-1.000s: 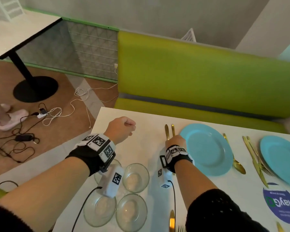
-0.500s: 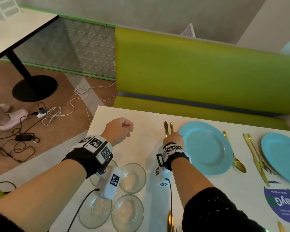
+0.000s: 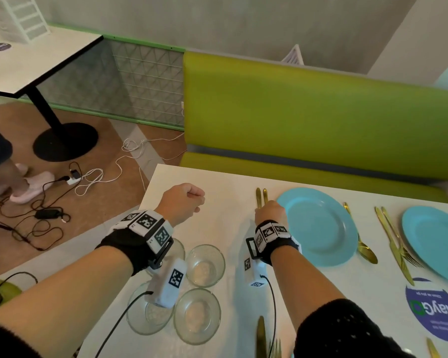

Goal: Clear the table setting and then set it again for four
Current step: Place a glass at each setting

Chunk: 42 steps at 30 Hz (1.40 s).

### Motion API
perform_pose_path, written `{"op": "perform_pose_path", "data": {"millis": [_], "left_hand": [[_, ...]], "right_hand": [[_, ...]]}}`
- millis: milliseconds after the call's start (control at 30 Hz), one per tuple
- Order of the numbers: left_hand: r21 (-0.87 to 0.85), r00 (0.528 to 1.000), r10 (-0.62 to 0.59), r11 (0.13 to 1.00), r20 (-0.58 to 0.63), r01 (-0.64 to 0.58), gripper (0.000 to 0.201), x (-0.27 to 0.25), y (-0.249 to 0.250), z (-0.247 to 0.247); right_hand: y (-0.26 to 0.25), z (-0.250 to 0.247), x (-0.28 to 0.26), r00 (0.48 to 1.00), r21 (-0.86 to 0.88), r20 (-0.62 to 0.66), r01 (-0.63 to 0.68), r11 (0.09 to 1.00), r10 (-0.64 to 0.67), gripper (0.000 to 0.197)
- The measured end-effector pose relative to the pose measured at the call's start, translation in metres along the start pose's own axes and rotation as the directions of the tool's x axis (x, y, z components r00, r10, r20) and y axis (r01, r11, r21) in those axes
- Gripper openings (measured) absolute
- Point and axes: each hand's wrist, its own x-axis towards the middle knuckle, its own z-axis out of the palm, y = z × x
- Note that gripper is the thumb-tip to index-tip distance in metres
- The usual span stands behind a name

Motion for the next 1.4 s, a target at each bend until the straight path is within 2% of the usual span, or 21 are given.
{"op": "perform_pose_path", "data": {"millis": [100, 200, 400, 633, 700, 767, 867, 933, 967, 1000, 1067, 1133, 1233, 1333, 1400], "left_hand": [[-0.018, 0.999, 0.028, 0.999, 0.023, -0.028, 0.01, -0.013, 0.003, 0.004], [-0.018, 0.996, 0.064, 0.998, 0.068, -0.062, 0.006, -0.033, 0.005, 0.011], [-0.01, 0.976, 0.162, 0.987, 0.148, -0.162, 0.007, -0.088, 0.0, 0.018], [-0.016, 0.937, 0.198, 0.979, 0.288, -0.202, 0.003, -0.169, -0.038, 0.014], [0.028, 0.912, 0.163, 0.982, 0.375, -0.187, 0.004, -0.186, -0.054, 0.014], [0.117, 0.867, 0.086, 0.98, 0.491, -0.163, 0.008, -0.198, -0.07, 0.012], [0.398, 0.776, -0.159, 0.909, 0.611, -0.127, 0.016, -0.21, -0.093, 0.003], [0.592, 0.754, -0.339, 0.802, 0.562, -0.08, 0.026, -0.211, -0.106, -0.008], [0.662, 0.756, -0.403, 0.747, 0.516, -0.054, 0.03, -0.211, -0.111, -0.014], [0.73, 0.776, -0.422, 0.68, 0.468, -0.071, 0.034, -0.209, -0.116, -0.022], [0.815, 0.871, -0.348, 0.572, 0.348, -0.097, 0.052, -0.199, -0.129, -0.037], [0.781, 0.935, -0.274, 0.624, 0.223, -0.003, 0.072, -0.186, -0.141, -0.048], [0.649, 0.964, -0.223, 0.757, 0.147, 0.076, 0.092, -0.167, -0.153, -0.05], [0.461, 0.981, -0.095, 0.887, 0.167, 0.008, 0.101, -0.156, -0.158, -0.041], [0.351, 0.986, -0.023, 0.936, 0.166, -0.037, 0.104, -0.153, -0.16, -0.035]], "right_hand": [[0.007, -0.01, -0.013, 0.999, -0.006, 0.0, 0.051, 0.999, -0.051, 0.033], [0.026, -0.017, -0.035, 0.997, 0.016, -0.011, 0.079, 0.997, -0.079, 0.032], [0.071, -0.022, -0.101, 0.999, 0.018, -0.033, 0.024, 1.0, -0.023, 0.028], [0.093, 0.001, -0.185, 0.997, 0.059, 0.034, 0.063, 0.996, -0.065, 0.026], [0.094, 0.014, -0.203, 0.993, 0.061, 0.088, 0.075, 0.995, -0.081, 0.024], [0.094, 0.025, -0.217, 0.989, 0.056, 0.123, 0.077, 0.995, -0.083, 0.024], [0.094, 0.037, -0.23, 0.984, 0.043, 0.16, 0.07, 0.997, -0.076, 0.025], [0.093, 0.041, -0.235, 0.979, 0.045, 0.193, 0.053, 0.998, -0.06, 0.034], [0.092, 0.043, -0.236, 0.977, 0.056, 0.208, 0.041, 0.998, -0.052, 0.04], [0.092, 0.045, -0.237, 0.974, 0.069, 0.22, 0.032, 0.997, -0.047, 0.046], [0.091, 0.048, -0.237, 0.971, 0.089, 0.235, 0.024, 0.996, -0.044, 0.06], [0.089, 0.051, -0.237, 0.967, 0.105, 0.249, 0.03, 0.994, -0.055, 0.074], [0.084, 0.054, -0.237, 0.959, 0.147, 0.268, 0.05, 0.988, -0.089, 0.085], [0.078, 0.057, -0.236, 0.957, 0.188, 0.261, 0.078, 0.979, -0.126, 0.087], [0.075, 0.061, -0.235, 0.958, 0.227, 0.242, 0.096, 0.969, -0.151, 0.088]]}}
